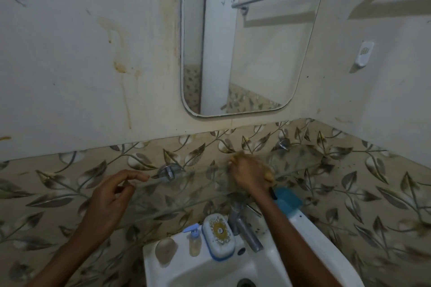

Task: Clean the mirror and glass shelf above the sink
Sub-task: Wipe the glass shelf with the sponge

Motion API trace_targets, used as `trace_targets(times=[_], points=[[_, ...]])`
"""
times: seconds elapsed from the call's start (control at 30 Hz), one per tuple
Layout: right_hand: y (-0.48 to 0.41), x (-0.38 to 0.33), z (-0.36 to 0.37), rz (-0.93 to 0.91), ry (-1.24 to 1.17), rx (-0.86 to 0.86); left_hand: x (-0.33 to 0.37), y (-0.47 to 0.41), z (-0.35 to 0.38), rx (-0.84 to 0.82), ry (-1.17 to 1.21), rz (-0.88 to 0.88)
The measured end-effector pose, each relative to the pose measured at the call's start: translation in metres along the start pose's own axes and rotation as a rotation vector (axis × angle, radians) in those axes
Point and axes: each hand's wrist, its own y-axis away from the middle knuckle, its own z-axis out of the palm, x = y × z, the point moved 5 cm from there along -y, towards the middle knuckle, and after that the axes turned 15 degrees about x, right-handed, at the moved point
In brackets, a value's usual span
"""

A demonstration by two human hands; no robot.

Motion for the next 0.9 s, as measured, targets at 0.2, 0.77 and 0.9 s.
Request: trace_targets(times=[0.2, 0.77, 0.9], points=[[0.085, -0.143, 0.006, -0.249, -0.121, 0.146, 0.018, -0.001, -0.003, 0.028, 0.020, 0.056], [0.151, -0.106, -0.045, 0.197, -1.007, -0.385, 0.059, 0.019, 0.019, -0.139, 0.269, -0.159], [0.128, 0.031, -0.053, 0.708, -0.953, -0.132, 0.056, 0.050, 0.052, -0.452, 0.301, -0.245]])
